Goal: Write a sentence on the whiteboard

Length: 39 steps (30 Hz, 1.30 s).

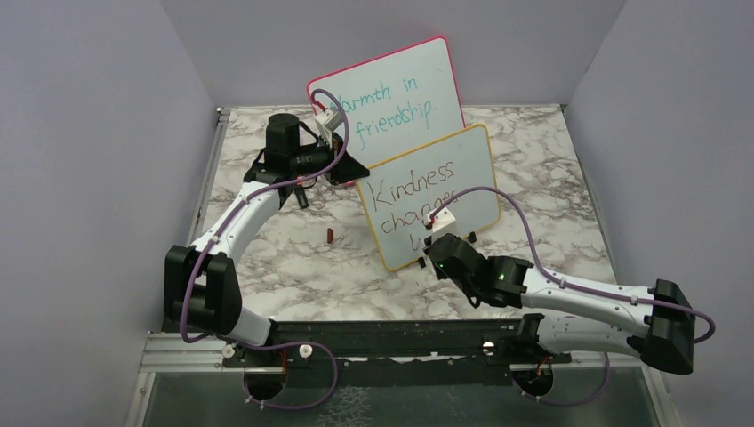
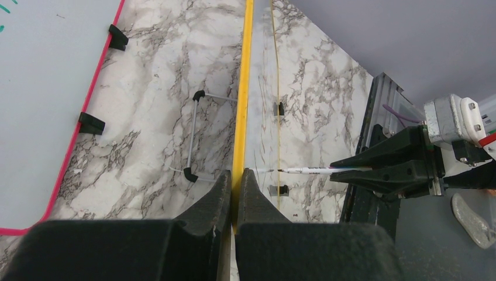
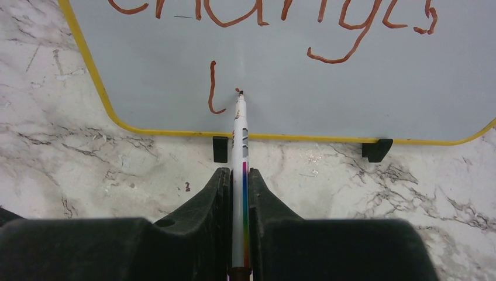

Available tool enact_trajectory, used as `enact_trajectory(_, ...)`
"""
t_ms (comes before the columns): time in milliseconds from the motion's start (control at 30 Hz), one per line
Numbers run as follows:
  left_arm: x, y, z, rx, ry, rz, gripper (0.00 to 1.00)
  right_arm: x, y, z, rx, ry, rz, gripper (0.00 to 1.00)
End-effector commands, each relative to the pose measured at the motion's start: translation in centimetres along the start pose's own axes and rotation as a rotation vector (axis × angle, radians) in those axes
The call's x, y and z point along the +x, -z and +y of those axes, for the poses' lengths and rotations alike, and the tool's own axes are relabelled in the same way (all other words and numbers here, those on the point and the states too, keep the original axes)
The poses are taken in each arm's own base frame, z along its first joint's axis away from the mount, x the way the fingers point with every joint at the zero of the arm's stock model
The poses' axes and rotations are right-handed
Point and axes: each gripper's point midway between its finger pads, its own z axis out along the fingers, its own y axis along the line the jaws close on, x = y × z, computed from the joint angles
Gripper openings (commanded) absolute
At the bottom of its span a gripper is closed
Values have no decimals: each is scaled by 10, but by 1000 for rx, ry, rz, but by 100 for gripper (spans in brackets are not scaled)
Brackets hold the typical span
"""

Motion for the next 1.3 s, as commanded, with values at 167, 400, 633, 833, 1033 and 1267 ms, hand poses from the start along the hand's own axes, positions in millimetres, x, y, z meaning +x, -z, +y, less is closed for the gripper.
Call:
enact_trajectory(167, 34, -9, 5, -21, 61, 91, 0, 4, 0, 0, 7, -22, 9, 1)
enact_trajectory(400, 34, -8, 5, -21, 61, 90, 0, 4, -3, 2, 5, -18, 7, 1)
enact_trajectory(633, 34, -9, 5, -20, 63, 91, 0, 7, -3, 3, -3, -18, 20, 1)
enact_trajectory(833, 34, -9, 6, -20, 65, 92, 0, 12, -5, 4, 1, -9, 35, 1)
enact_trajectory(1033, 34, -9, 6, -20, 64, 92, 0, 15, -5, 5, -3, -2, 55, 1)
enact_trajectory(1267, 33, -9, 5, -20, 61, 91, 0, 22, -5, 5, 0, 7, 85, 1)
